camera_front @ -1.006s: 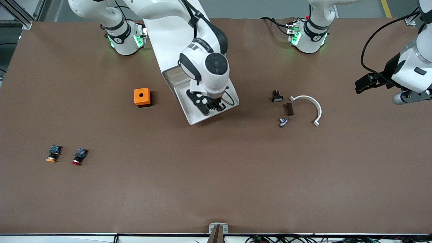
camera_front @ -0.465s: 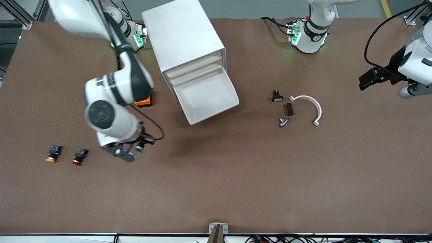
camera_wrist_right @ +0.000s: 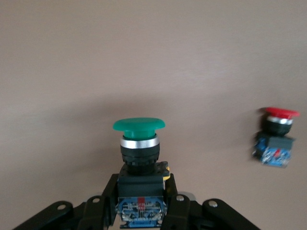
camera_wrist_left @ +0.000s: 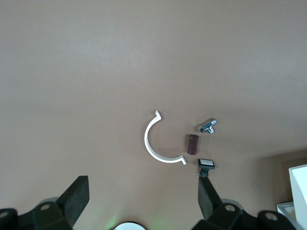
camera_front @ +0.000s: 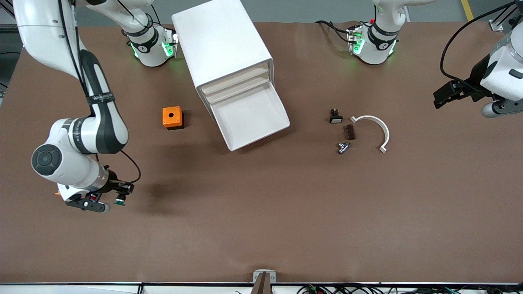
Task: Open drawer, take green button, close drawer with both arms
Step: 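Carry the green button beside the red button with the right gripper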
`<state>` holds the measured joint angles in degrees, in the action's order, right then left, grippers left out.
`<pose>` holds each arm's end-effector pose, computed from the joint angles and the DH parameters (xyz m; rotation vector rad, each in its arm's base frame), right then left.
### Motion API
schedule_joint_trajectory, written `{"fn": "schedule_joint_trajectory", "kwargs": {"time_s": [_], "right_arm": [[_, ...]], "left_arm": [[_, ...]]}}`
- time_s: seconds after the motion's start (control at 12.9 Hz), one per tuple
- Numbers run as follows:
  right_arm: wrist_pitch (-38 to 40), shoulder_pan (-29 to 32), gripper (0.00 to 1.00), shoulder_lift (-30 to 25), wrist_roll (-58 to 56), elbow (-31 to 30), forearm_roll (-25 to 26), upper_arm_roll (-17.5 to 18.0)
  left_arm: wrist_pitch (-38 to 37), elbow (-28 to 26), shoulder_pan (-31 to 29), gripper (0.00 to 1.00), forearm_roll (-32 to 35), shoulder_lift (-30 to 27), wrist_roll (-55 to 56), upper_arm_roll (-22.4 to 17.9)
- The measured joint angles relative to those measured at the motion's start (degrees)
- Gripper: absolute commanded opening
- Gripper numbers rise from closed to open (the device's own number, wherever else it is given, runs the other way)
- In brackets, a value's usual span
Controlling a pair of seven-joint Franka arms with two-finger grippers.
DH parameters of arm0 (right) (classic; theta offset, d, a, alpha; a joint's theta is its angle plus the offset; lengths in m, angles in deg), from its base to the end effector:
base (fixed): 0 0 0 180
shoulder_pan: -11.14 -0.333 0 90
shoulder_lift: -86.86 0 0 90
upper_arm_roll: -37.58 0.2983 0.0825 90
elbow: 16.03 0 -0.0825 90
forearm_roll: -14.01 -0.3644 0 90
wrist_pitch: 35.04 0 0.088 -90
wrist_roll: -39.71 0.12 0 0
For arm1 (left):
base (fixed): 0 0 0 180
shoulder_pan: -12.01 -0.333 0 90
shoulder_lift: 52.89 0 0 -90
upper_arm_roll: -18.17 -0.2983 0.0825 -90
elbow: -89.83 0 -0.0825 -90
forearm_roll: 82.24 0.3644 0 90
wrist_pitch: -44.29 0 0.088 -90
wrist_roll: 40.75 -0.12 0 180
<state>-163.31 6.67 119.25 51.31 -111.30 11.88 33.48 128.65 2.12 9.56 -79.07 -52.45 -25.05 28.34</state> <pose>0.6576 0.0104 0.2651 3.1171 -0.3246 0.0206 0.5224 -0.0633 0.5996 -3.0665 -0.2194 0.0826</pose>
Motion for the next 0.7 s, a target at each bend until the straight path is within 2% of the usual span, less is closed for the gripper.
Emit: {"fn": "schedule_joint_trajectory", "kwargs": {"time_s": [0.23, 0.7], "right_arm": [[-2.34, 2.54, 0.0, 3.08, -1.33, -0.53, 0.01, 0.07], [-3.9, 2.75, 0.0, 5.51, -1.33, -0.79, 0.01, 0.56]], "left_arm": [[0.0, -0.1, 0.0, 1.0, 0.0, 0.0, 0.0, 0.04], [-0.67, -0.23, 0.0, 1.0, 0.0, 0.0, 0.0, 0.05]]}}
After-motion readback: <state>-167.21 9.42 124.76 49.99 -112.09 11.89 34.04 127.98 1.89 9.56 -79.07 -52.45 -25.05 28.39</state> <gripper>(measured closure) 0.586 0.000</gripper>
